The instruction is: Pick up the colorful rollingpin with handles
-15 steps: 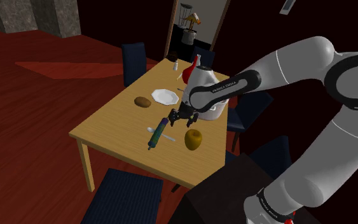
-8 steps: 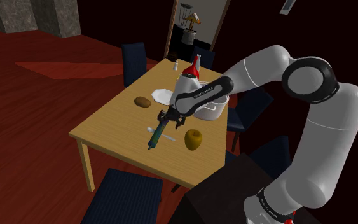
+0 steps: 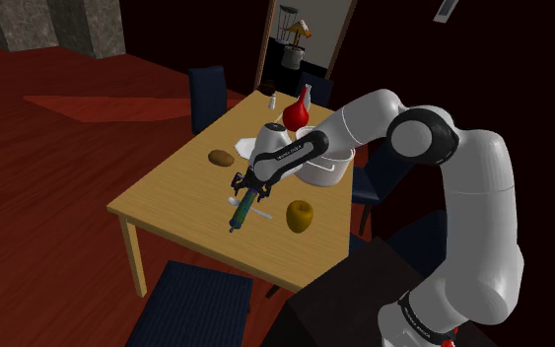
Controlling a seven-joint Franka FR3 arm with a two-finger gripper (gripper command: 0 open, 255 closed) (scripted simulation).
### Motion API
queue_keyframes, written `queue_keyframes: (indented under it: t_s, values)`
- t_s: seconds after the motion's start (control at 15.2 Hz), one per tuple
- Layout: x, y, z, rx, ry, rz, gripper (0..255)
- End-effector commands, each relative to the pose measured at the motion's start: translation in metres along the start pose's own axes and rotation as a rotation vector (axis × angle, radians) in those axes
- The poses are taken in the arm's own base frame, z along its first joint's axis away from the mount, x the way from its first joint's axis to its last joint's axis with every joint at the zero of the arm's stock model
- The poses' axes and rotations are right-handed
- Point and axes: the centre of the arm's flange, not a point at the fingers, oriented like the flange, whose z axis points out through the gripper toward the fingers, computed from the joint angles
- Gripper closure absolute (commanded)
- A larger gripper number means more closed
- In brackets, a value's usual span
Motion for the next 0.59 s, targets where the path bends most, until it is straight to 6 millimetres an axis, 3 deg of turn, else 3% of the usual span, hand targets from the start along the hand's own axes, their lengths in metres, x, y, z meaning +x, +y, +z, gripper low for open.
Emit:
queue_keyframes:
  t_s: [0.0, 0.33, 0.46, 0.53]
  values:
    - [0.001, 0.000, 0.011, 0.001, 0.001, 0.006, 0]
    - [0.000, 0.003, 0.040, 0.001, 0.001, 0.006, 0]
    - [0.000, 0.003, 0.040, 0.001, 0.001, 0.006, 0]
    - [0.001, 0.003, 0.039, 0.001, 0.001, 0.006, 255]
